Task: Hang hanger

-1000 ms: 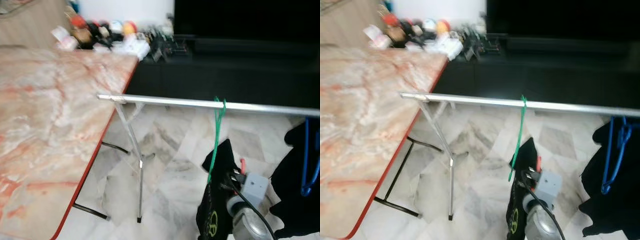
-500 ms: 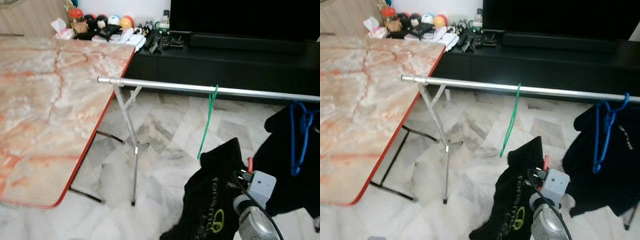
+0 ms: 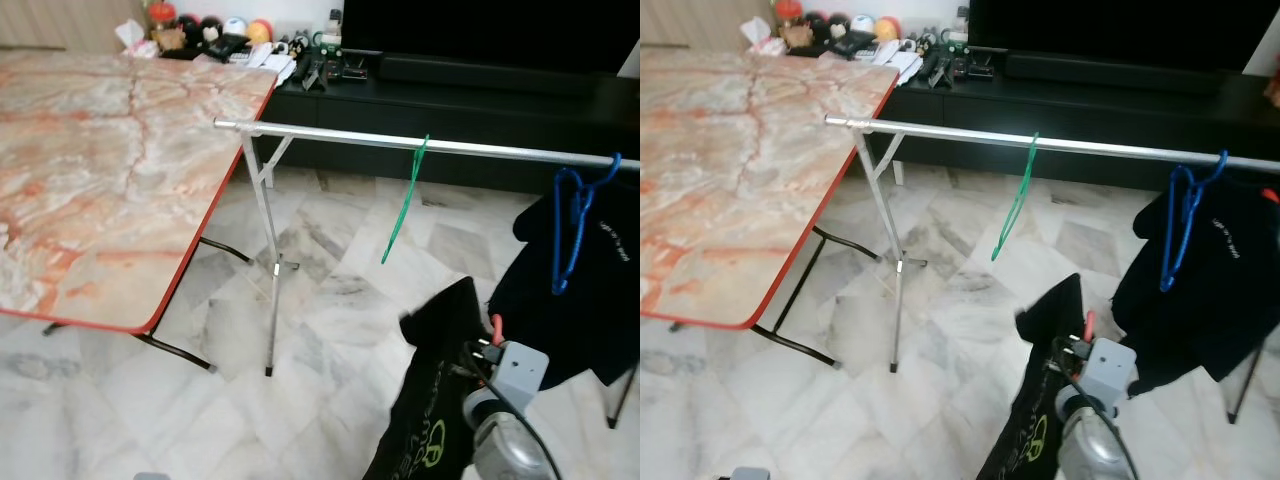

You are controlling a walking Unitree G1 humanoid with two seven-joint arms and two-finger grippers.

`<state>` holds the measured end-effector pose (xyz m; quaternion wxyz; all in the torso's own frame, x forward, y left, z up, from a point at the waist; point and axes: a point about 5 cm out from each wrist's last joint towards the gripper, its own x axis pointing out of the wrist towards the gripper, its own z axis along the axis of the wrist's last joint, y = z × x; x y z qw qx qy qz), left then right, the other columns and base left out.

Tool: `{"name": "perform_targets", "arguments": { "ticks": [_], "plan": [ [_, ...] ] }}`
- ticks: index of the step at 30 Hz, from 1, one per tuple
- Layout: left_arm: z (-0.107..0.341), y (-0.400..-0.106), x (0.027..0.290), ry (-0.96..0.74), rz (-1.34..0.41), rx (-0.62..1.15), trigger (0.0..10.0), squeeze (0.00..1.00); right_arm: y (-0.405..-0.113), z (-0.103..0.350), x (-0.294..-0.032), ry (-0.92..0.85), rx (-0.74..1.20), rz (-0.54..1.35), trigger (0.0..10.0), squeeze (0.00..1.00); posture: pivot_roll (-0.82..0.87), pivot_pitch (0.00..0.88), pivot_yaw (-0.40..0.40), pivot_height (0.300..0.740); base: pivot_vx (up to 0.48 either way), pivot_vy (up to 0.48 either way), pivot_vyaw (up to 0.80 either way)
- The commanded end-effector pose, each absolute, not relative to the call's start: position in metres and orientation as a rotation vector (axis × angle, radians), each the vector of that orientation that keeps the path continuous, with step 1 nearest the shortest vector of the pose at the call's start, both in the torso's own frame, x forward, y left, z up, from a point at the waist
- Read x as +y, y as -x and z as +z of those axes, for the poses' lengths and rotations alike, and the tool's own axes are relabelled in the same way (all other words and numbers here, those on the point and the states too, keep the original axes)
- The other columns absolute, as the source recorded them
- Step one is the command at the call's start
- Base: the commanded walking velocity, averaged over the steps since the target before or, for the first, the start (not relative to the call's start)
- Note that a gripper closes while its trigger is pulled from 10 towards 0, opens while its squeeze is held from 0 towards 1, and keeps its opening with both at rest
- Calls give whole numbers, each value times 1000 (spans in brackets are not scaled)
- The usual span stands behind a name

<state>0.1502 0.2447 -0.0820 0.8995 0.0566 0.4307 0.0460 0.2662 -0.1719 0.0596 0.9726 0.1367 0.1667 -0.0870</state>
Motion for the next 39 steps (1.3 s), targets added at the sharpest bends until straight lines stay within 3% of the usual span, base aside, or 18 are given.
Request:
{"name": "perform_targets", "arguments": {
  "ticks": [1, 15, 30, 34, 35, 36, 37, 39],
  "plan": [
    [-87, -140, 243, -100, 107, 924, 10000, 0, -267, 62, -179, -268, 313, -194, 10000, 0, 25, 152, -27, 740, -319, 0, 0],
    [-76, -176, 229, -60, 117, 846, 10000, 0, -299, 71, -187, -218, 265, -172, 10000, 0, 28, 0, -52, 740, -133, 0, 0],
    [-59, -199, 233, -58, 102, 689, 10000, 0, -299, 59, -184, -188, 310, -148, 10000, 0, 28, 9, -38, 740, 0, 0, 0],
    [-41, -224, 229, -155, -20, 577, 10000, 0, -295, 40, -186, -57, 456, -47, 10000, 0, 31, 43, -37, 740, 0, 0, 0],
    [-31, -235, 227, -225, -94, 530, 10000, 0, -291, 32, -187, 60, 530, 53, 10000, 0, 31, 60, -32, 740, 0, 0, 0],
    [-31, -235, 227, -225, -94, 530, 10000, 0, -291, 32, -187, 60, 530, 53, 10000, 0, 31, 60, -32, 740, 0, 0, 0],
    [-18, -250, 224, -304, -185, 474, 10000, 0, -290, 30, -187, 165, 557, 188, 10000, 0, 31, 65, -32, 740, 0, 0, 0],
    [-9, -259, 221, -369, -264, 432, 10000, 0, -289, 31, -187, 206, 569, 290, 10000, 0, 36, 84, -34, 740, 0, 0, 0]
  ]
}}
